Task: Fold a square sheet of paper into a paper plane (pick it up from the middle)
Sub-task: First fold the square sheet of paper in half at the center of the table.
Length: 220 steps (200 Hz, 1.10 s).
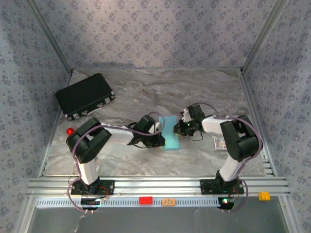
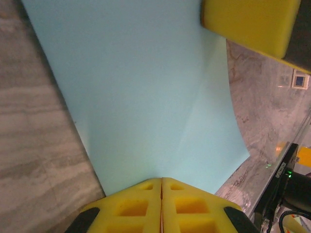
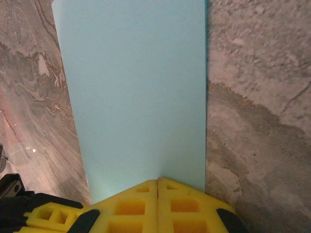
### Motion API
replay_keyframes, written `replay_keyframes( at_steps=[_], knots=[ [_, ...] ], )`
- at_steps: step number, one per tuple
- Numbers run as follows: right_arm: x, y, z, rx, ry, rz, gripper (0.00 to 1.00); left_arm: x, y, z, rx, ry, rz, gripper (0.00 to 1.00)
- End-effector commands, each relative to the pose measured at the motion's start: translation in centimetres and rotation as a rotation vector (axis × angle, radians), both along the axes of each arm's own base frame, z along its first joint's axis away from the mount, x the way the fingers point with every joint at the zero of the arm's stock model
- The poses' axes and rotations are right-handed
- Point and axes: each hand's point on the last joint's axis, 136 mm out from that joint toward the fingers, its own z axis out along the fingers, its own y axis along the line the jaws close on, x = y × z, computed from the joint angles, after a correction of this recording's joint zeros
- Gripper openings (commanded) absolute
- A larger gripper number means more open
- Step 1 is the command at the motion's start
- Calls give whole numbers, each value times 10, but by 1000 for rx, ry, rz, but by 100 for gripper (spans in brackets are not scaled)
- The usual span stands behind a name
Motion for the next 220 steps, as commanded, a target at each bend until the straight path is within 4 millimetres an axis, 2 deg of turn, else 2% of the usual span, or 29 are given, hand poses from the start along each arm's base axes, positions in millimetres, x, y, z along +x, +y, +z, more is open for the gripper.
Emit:
replay_keyframes(
  at_steps=[1, 18, 37, 86, 105, 138, 172, 197, 220],
  knots=[
    [-26, -25, -32, -135, 118, -45, 0, -10, 1, 8, 7, 10, -16, 9],
    [-26, -25, -31, -134, 117, -46, 0, -8, -7, 21, -56, 2, -8, 10],
    [-26, -25, -31, -132, 116, -44, 0, -7, -11, 24, -88, 7, 1, 11],
    [-27, -25, -31, -133, 118, -45, 0, -15, -6, -1, -56, 74, 5, 11],
    [-27, -25, -31, -133, 116, -46, 0, -22, 1, -12, -13, 95, -6, 11],
    [-27, -26, -31, -134, 117, -47, 0, -35, 18, -19, 76, 80, -35, 10],
    [-27, -26, -32, -133, 119, -45, 0, -46, 19, -15, 81, 61, -74, 10],
    [-28, -26, -32, -131, 119, -44, 0, -55, 21, -17, 151, 40, -122, 9],
    [-26, -23, -28, -120, 108, -36, 0, -49, 21, -2, 168, -18, -108, 8]
  ],
)
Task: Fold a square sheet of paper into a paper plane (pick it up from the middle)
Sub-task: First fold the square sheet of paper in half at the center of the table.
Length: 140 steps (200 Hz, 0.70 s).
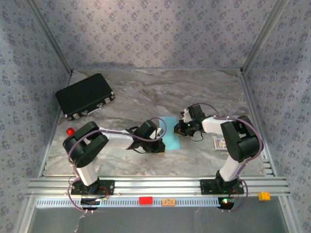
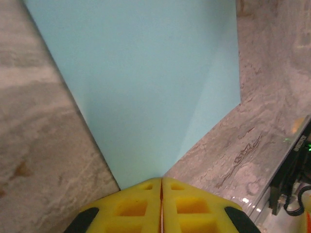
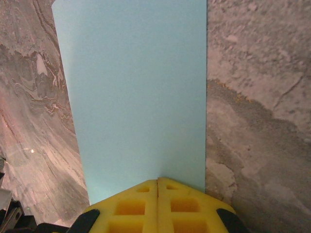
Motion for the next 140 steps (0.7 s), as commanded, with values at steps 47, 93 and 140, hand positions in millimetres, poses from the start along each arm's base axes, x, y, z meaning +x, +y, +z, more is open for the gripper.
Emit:
replay_keyframes(
  at_steps=[47, 93, 140],
  knots=[
    [-14, -6, -7, -43, 58, 25, 0, 25, 21, 57, 37, -170, 99, 8],
    [2, 6, 43, 27, -73, 26, 12, 78, 25, 78, -53, -180, 219, 9],
    [-8, -25, 65, -39, -119, -96, 22, 128, 12, 84, -85, -172, 243, 10]
  ],
)
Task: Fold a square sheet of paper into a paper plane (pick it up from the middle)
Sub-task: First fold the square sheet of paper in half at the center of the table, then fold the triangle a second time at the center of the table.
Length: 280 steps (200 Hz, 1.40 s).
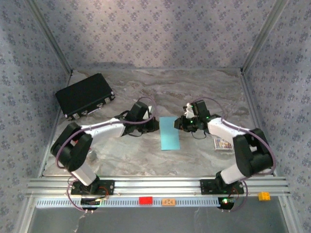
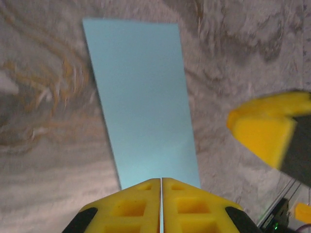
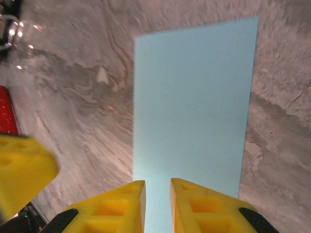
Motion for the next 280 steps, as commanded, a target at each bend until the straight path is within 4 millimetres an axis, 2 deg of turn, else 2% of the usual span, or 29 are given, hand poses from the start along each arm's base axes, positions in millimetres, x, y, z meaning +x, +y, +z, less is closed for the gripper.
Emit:
replay_keyframes(
  at_steps=[1, 26, 62, 98, 133, 167, 205, 233, 280],
  knots=[
    [-12, -22, -1, -49, 36, -85, 22, 20, -14, 9, -47, -7, -21, 10],
    [-26, -32, -3, -19, 62, -153, 24, 41, -28, 3, -84, 20, -41, 10],
    [-46, -30, -10, 22, 123, -154, 25, 61, -44, -15, -105, 72, -49, 10],
    [-56, -28, -18, 29, 153, -148, 26, 74, -49, -30, -103, 106, -41, 10],
    [-60, -21, -20, 54, 175, -116, 30, 84, -44, -47, -75, 118, -32, 9],
    [-67, -17, -31, 51, 225, -99, 35, 82, -35, -75, -37, 163, -22, 9],
    [-78, -17, -43, 38, 283, -92, 42, 67, -22, -102, 15, 205, -10, 9],
    [-82, -14, -48, 50, 318, -76, 44, 64, -16, -106, 33, 204, -1, 8],
    [-87, -5, -52, 57, 353, -52, 44, 65, -17, -104, 29, 203, -2, 8]
  ],
)
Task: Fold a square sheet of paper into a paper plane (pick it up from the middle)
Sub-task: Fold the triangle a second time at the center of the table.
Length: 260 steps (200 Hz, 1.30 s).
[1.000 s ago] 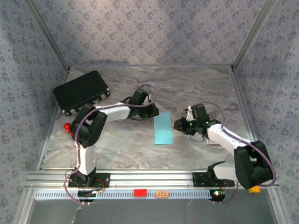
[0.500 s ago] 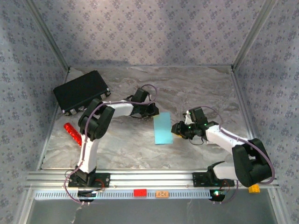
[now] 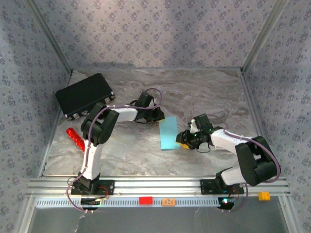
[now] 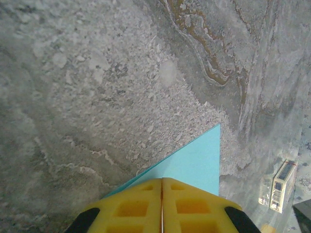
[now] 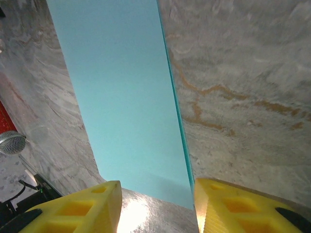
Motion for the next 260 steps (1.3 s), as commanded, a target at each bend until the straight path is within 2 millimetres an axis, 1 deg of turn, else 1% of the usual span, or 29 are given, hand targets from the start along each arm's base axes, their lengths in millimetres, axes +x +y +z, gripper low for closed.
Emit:
replay_keyframes(
  at_steps=[1, 69, 102, 120, 140, 182, 211, 229, 260],
  knots=[
    [-7, 6, 0, 18, 35, 13, 44, -20, 17, -36, 102, 77, -2, 8],
    [-19, 0, -10, -24, 85, -5, 44, -20, 17, -37, 101, 82, 1, 8],
    [-19, 5, -10, 6, 99, -3, 44, -19, 12, -32, 68, 86, 7, 8],
    [-12, 13, -5, 50, 87, -4, 43, -18, 11, -31, 59, 90, 9, 8],
    [-4, 18, 3, 79, 55, -15, 43, -18, 10, -30, 57, 88, 7, 8],
    [11, 20, 17, 97, -15, -34, 42, -18, 9, -29, 53, 89, 6, 8],
    [20, 21, 19, 106, -35, -43, 43, -19, 9, -28, 47, 90, 2, 8],
    [29, 25, 22, 139, -47, -45, 43, -19, 6, -25, 38, 85, -4, 8],
    [37, 27, 21, 160, -56, -58, 43, -18, 4, -24, 33, 86, -8, 8]
  ],
)
